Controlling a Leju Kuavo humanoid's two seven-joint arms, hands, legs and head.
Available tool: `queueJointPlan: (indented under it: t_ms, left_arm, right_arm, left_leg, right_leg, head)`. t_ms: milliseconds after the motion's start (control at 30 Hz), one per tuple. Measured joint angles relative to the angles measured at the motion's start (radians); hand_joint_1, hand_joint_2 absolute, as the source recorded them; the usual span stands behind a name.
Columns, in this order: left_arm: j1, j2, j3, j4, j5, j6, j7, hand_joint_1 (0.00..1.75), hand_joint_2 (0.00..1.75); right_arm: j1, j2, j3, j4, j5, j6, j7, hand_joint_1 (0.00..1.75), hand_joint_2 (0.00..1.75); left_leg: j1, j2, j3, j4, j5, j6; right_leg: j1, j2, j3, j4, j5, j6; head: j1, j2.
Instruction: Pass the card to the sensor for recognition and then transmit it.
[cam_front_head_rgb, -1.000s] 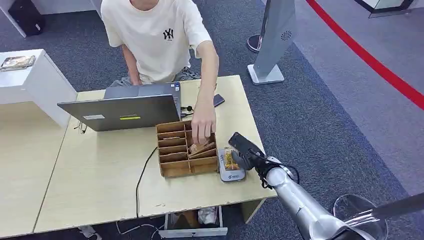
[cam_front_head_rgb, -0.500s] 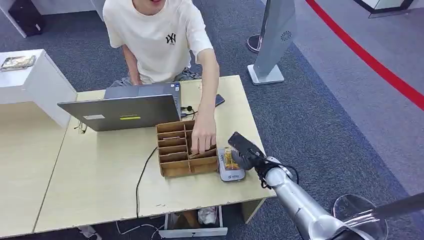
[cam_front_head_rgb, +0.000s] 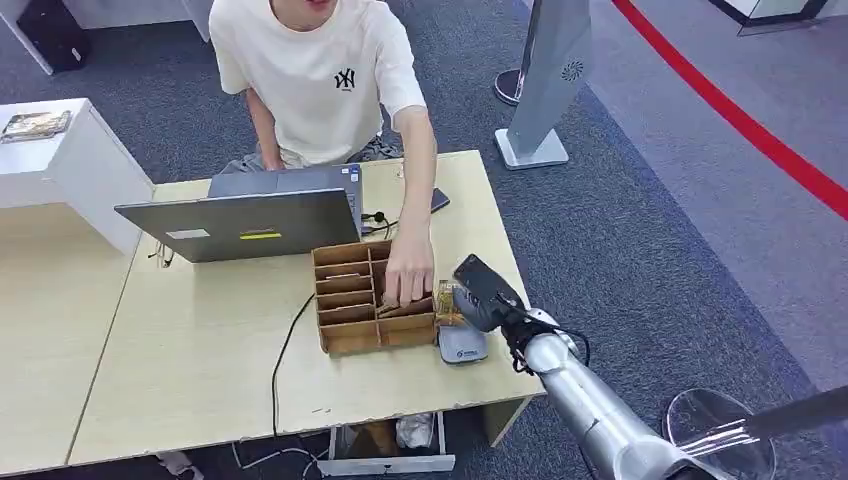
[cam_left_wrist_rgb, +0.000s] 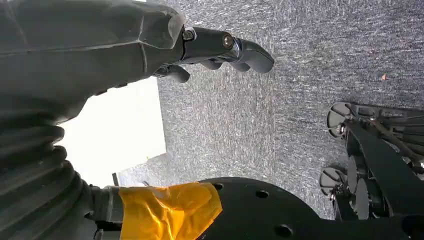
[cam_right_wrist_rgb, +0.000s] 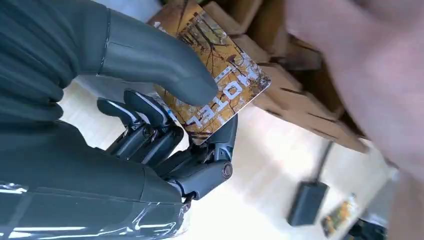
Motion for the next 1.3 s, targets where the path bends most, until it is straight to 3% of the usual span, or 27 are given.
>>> queueJointPlan:
  t_ms: [100, 367, 700, 1300]
  left_arm:
    - [0.000, -0.001, 0.000, 0.000, 0.001, 0.002, 0.000, 0.00, 1.75]
    - [0.001, -0.011, 0.000, 0.000, 0.000, 0.009, -0.002, 0.00, 1.75]
    - [0.001, -0.022, 0.000, -0.001, -0.007, 0.019, -0.002, 0.00, 1.75]
    - [0.001, -0.027, -0.001, -0.001, -0.027, 0.028, -0.006, 0.00, 1.75]
  right_arm:
    - [0.005, 0.005, -0.009, -0.020, -0.008, -0.008, -0.003, 1.75, 1.75]
    - [0.046, 0.051, -0.068, -0.207, -0.034, -0.127, -0.069, 1.75, 1.75]
    - [0.100, 0.103, -0.108, -0.389, 0.026, -0.276, -0.132, 1.75, 1.75]
    - [0.164, 0.147, -0.120, -0.571, 0.130, -0.386, -0.227, 1.75, 1.75]
  left_leg:
    - [0.000, 0.000, 0.000, 0.000, 0.000, 0.000]
    - [0.000, 0.000, 0.000, 0.000, 0.000, 0.000]
    - [0.000, 0.000, 0.000, 0.000, 0.000, 0.000]
    - [0.000, 0.000, 0.000, 0.000, 0.000, 0.000]
  right_leg:
    - [0.000, 0.000, 0.000, 0.000, 0.000, 0.000]
    - [0.000, 0.000, 0.000, 0.000, 0.000, 0.000]
    - [0.000, 0.000, 0.000, 0.000, 0.000, 0.000]
    - [0.000, 0.000, 0.000, 0.000, 0.000, 0.000]
  head:
    - [0.000, 0.000]
    - [0.000, 0.000]
    - [0.000, 0.000]
    - [0.000, 0.000]
